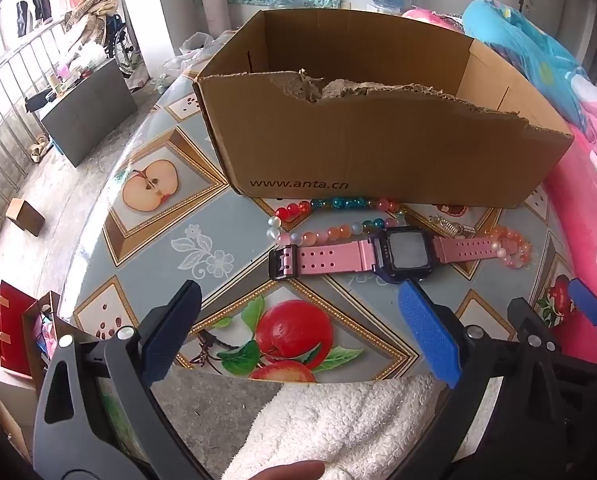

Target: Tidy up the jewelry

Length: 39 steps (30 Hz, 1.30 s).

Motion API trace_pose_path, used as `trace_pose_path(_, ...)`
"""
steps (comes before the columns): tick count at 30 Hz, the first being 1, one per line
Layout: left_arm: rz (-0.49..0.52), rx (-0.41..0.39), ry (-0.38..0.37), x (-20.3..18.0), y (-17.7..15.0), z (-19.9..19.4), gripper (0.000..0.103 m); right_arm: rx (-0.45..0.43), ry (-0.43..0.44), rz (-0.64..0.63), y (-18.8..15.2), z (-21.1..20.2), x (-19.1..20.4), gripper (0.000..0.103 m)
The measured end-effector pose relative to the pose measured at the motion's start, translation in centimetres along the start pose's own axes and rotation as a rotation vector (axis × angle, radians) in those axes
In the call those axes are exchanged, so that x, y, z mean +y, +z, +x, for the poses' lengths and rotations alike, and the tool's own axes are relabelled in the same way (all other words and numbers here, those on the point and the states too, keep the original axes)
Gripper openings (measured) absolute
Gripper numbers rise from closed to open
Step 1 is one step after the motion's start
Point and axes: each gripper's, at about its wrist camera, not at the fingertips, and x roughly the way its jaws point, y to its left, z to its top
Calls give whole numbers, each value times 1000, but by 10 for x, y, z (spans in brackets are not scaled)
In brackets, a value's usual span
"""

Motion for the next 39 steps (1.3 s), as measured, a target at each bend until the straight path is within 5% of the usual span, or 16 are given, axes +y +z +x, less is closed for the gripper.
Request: trace_pose_path(39, -6, -8, 19, 3, 0, 6, 96, -14, 0, -7, 5, -5, -1, 97)
